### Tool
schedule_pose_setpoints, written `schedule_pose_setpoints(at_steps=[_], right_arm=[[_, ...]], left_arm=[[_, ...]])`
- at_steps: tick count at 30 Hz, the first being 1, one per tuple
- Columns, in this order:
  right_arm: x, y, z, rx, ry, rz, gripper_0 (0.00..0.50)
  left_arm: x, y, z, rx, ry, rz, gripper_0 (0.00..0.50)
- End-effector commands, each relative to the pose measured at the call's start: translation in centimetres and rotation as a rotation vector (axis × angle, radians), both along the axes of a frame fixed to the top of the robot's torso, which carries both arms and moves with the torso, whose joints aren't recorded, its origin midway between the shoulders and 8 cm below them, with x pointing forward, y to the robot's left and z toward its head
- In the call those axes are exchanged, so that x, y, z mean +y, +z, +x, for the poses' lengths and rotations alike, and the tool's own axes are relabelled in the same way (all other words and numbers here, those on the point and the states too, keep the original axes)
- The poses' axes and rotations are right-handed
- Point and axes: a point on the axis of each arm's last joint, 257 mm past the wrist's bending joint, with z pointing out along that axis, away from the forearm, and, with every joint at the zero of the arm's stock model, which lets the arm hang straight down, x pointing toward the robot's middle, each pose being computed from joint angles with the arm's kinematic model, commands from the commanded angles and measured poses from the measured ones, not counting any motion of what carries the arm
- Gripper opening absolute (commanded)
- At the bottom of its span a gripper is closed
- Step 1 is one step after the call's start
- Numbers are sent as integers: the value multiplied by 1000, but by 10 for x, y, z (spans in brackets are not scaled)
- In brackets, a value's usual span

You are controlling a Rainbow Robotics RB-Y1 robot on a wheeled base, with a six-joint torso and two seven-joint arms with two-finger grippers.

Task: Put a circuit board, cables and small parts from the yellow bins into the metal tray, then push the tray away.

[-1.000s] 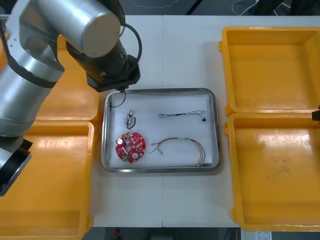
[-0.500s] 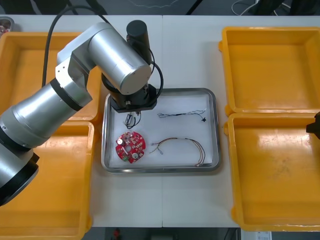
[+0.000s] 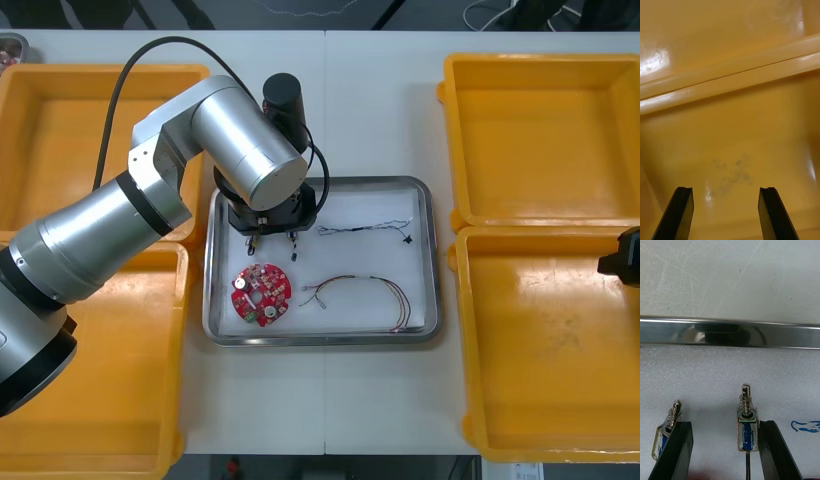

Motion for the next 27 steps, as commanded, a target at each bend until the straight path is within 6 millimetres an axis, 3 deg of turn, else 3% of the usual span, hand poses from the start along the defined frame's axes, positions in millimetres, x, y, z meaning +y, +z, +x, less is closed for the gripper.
schedule_pose_setpoints(at_steps=[1,6,17,22,27], right_arm=[[10,3,-4,-2,92,-64,500],[10,4,-5,0,171,-114,500],[18,16,-4,-27,228,-159,500],[45,29,-5,-58,351,-238,500],[85,37,-7,-79,499,-250,500]], left_arm=[[-17,0,-7,-7,6,-33,500],[-15,18,-9,-5,18,-46,500],[9,87,-26,19,33,-99,500],[34,112,-38,21,7,-126,500],[58,121,-49,-49,-49,-154,500]])
